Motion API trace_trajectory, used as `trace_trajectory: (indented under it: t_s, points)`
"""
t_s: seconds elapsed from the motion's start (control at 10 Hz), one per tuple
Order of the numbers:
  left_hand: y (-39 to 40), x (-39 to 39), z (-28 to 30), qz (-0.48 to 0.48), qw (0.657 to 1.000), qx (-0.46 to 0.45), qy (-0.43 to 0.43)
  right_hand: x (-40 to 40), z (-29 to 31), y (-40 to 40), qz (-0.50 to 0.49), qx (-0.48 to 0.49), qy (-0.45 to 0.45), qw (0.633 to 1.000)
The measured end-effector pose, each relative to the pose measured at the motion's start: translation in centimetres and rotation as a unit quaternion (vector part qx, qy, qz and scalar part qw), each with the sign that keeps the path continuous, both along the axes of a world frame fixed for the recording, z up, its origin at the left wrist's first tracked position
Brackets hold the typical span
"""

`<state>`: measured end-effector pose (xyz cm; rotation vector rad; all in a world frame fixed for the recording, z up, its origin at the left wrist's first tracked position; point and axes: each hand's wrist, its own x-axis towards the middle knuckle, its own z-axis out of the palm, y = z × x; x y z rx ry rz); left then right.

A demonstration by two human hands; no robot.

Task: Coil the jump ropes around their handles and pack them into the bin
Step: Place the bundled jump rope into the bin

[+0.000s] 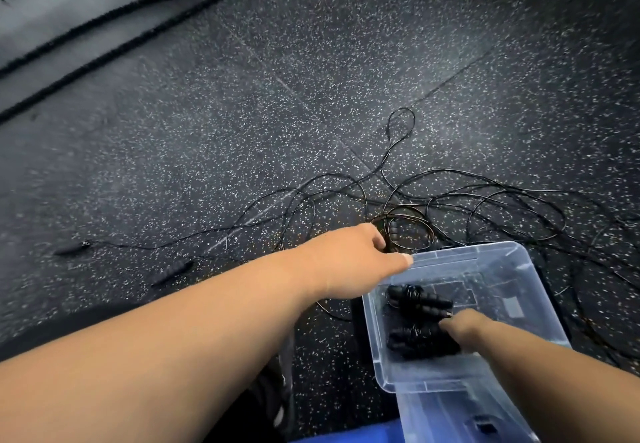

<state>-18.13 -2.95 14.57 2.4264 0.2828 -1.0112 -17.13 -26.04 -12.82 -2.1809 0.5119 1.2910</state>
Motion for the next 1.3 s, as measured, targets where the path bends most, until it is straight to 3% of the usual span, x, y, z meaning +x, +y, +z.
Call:
trace_trajectory:
  t_s: [0.2,0.3,0.4,0.5,0.6,0.7,0.8,1.0,1.1,1.2,1.3]
  points:
    - [0.6,0.7,-0.9,-0.015,1.000,0.011,0.008,0.2,-7.3,-0.8,-0.074,0.127,0.022,0.989]
    - [0.6,1.1,-1.2,-0.012,1.000,0.013,0.013,-0.1,-12.1,-1.7,-0.065,0.178,0.005,0.982]
    - [0.6,1.4,-1.4,-0.015,1.000,0.014,0.019,0.3,-3.0,0.5,-0.006,0.164,0.015,0.986]
    - [0.6,1.6,-1.4,-0.018,0.999,0.008,0.028,0.4,-0.6,1.7,-0.003,0.199,0.037,0.979]
    - [0.4,1.8,-1.3,-0.017,0.999,0.003,0.034,1.1,-0.9,2.3,-0.021,0.161,0.015,0.987]
    - [0.4,2.1,-1.3,-0.023,0.999,0.014,0.031,1.8,-2.5,2.0,0.046,0.032,0.019,0.998]
    - [0.5,2.2,-1.3,-0.031,0.999,0.022,0.028,1.8,-4.0,1.0,0.270,-0.057,-0.048,0.960]
    - [0.4,2.3,-1.3,-0.037,0.999,0.016,0.028,3.8,0.9,0.2,0.384,-0.079,-0.053,0.918]
    - [0.1,2.3,-1.2,-0.052,0.998,0.027,0.023,5.1,3.3,-0.1,0.264,-0.019,-0.128,0.956]
    - [-0.3,2.5,-1.1,-0.064,0.997,0.050,0.009,6.3,6.6,0.3,0.140,0.112,-0.130,0.975]
    - [-0.6,2.8,-1.0,-0.064,0.996,0.061,0.007,8.2,9.9,0.7,0.092,0.217,-0.109,0.966]
